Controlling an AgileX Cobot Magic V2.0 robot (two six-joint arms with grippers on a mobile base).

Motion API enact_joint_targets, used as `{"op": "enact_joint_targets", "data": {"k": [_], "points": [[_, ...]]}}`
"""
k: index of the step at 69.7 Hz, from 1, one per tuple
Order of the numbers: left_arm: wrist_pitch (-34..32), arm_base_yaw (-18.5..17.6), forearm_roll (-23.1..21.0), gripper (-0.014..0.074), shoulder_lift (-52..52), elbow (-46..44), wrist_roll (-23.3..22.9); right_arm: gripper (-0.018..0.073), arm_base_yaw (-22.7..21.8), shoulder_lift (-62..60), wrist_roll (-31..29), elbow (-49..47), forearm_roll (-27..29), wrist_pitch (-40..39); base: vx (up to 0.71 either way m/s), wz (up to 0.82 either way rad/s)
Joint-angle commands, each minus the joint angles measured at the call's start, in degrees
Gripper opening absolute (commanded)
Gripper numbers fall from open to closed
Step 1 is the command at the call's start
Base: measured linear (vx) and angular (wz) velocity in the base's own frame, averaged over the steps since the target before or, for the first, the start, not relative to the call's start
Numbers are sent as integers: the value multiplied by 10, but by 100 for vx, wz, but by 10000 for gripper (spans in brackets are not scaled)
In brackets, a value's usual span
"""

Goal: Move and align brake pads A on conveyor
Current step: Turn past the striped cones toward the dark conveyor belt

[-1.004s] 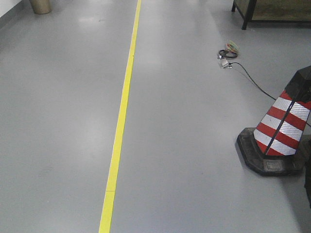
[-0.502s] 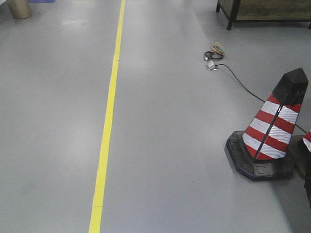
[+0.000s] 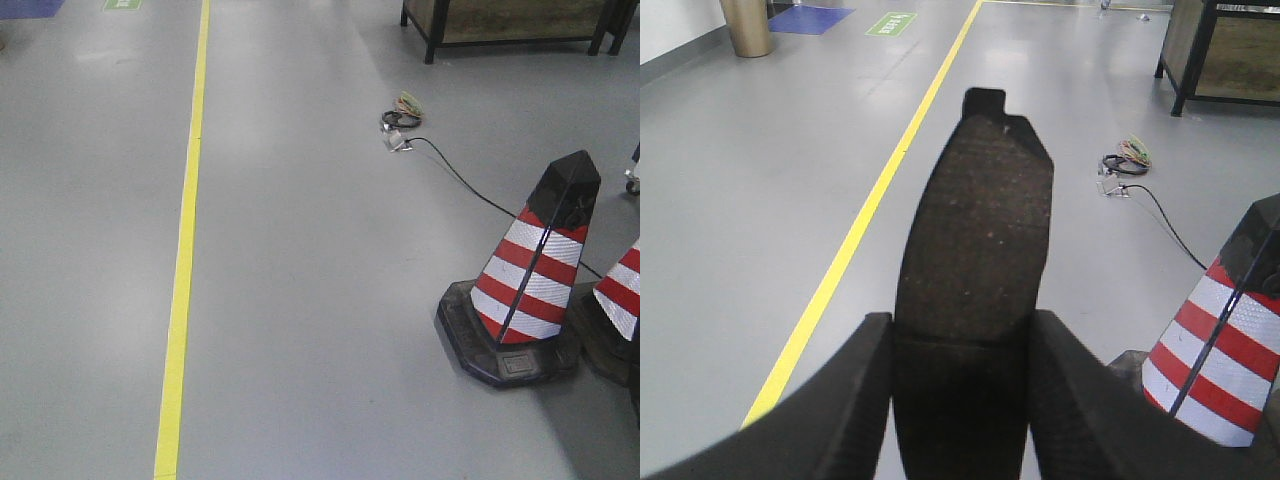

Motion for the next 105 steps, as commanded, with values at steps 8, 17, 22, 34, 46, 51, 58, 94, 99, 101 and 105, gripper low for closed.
{"op": "enact_joint_targets", "data": {"k": [8, 17, 22, 34, 46, 51, 58, 94, 99, 101, 105], "points": [[-53, -4, -4, 104, 6, -15, -1, 111, -1, 4, -3, -18, -12, -55, 23, -6], [-53, -4, -4, 104, 6, -15, -1, 111, -1, 4, -3, -18, -12, -55, 25, -4], [-53, -4, -4, 104, 6, -15, -1, 111, -1, 4, -3, -18, -12, -55, 26, -3], [-53, -4, -4, 104, 6, -15, -1, 111, -1, 4, -3, -18, -12, -55, 26, -5], [-53, -4, -4, 104, 6, -15, -1, 111, -1, 4, -3, -18, -12, -55, 25, -17], [-53, -4, -4, 104, 6, -15, -1, 111, -1, 4, -3, -18, -12, -55, 23, -31], [-53, -4, -4, 104, 6, -15, -1, 111, -1, 4, -3, -18, -12, -55, 22, -42], [-53, -4, -4, 104, 6, -15, -1, 111, -1, 4, -3, -18, -12, -55, 20, -71], [-53, -4, -4, 104, 6, -15, -1, 111, -1, 4, -3, -18, -12, -55, 19, -73], [-53, -4, -4, 104, 6, -15, -1, 111, -1, 4, -3, -18, -12, -55, 19, -72], [-53, -4, -4, 104, 6, -15, -1, 111, -1, 4, -3, -18, -12, -55, 19, -71]]}}
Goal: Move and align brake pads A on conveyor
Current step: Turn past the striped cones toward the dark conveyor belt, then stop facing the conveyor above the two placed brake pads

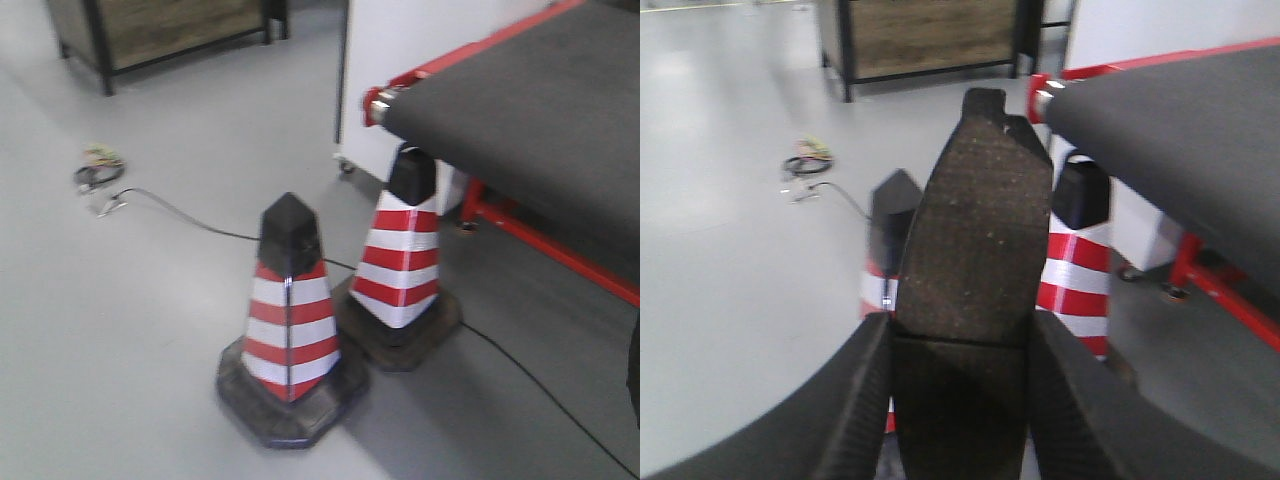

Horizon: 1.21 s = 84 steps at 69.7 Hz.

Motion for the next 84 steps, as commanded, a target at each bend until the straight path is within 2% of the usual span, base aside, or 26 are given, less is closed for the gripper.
{"op": "enact_joint_targets", "data": {"k": [1, 48, 84], "points": [[-53, -4, -4, 104, 6, -15, -1, 111, -1, 4, -3, -18, -12, -55, 19, -70], [-53, -4, -4, 104, 6, -15, -1, 111, -1, 4, -3, -18, -12, -55, 23, -59], [-53, -4, -4, 104, 6, -15, -1, 111, -1, 4, -3, -18, -12, -55, 24, -36]]}}
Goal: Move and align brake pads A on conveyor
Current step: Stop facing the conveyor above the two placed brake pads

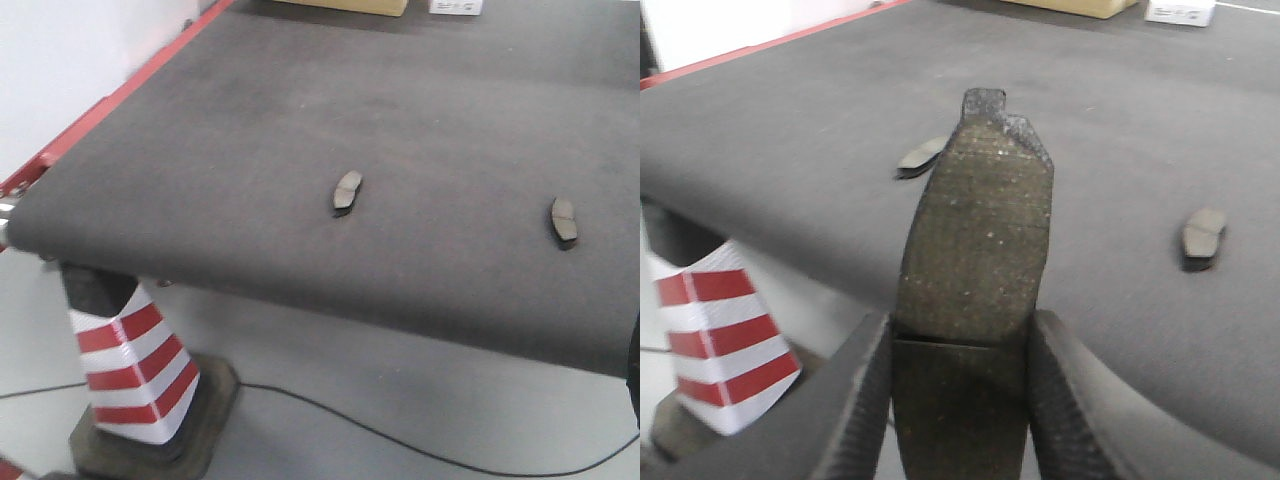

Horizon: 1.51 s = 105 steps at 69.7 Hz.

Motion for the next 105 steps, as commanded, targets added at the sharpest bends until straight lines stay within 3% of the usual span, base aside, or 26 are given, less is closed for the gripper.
{"op": "enact_joint_targets", "data": {"k": [1, 105], "points": [[-53, -4, -4, 104, 6, -15, -1, 111, -1, 4, -3, -18, -12, -55, 27, -21], [-53, -4, -4, 104, 6, -15, -1, 111, -1, 4, -3, -18, -12, -55, 17, -17]]}}
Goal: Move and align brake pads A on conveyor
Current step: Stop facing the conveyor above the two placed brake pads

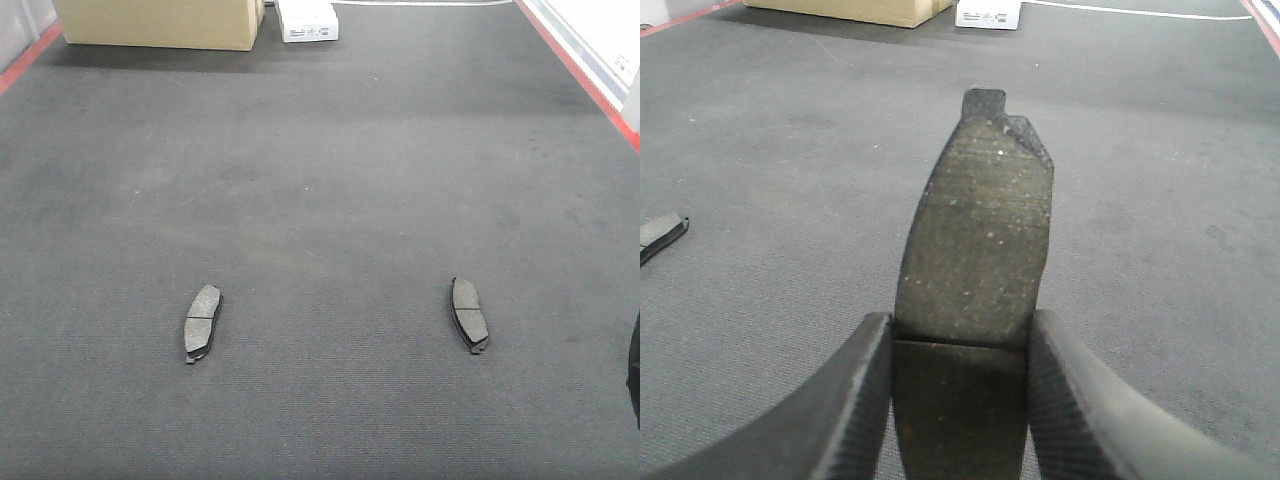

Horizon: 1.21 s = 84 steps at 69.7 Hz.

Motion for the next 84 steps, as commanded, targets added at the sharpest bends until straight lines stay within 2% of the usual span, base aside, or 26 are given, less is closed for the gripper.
{"op": "enact_joint_targets", "data": {"k": [1, 61, 69, 75, 80, 84], "points": [[-53, -4, -4, 104, 6, -15, -1, 111, -1, 4, -3, -18, -12, -55, 1, -3], [-57, -4, -4, 104, 6, -15, -1, 111, -1, 4, -3, -18, -12, -55, 0, 0], [-58, -4, -15, 104, 6, -15, -3, 111, -1, 4, -3, -18, -12, -55, 0, 0], [-57, -4, -25, 104, 14, -15, 4, 111, -1, 4, -3, -18, -12, -55, 0, 0], [-60, -4, -44, 104, 36, -16, 40, 111, -1, 4, -3, -18, -12, -55, 0, 0], [-61, -4, -70, 104, 65, -21, 86, 111, -1, 4, -3, -18, -12, -55, 0, 0]]}}
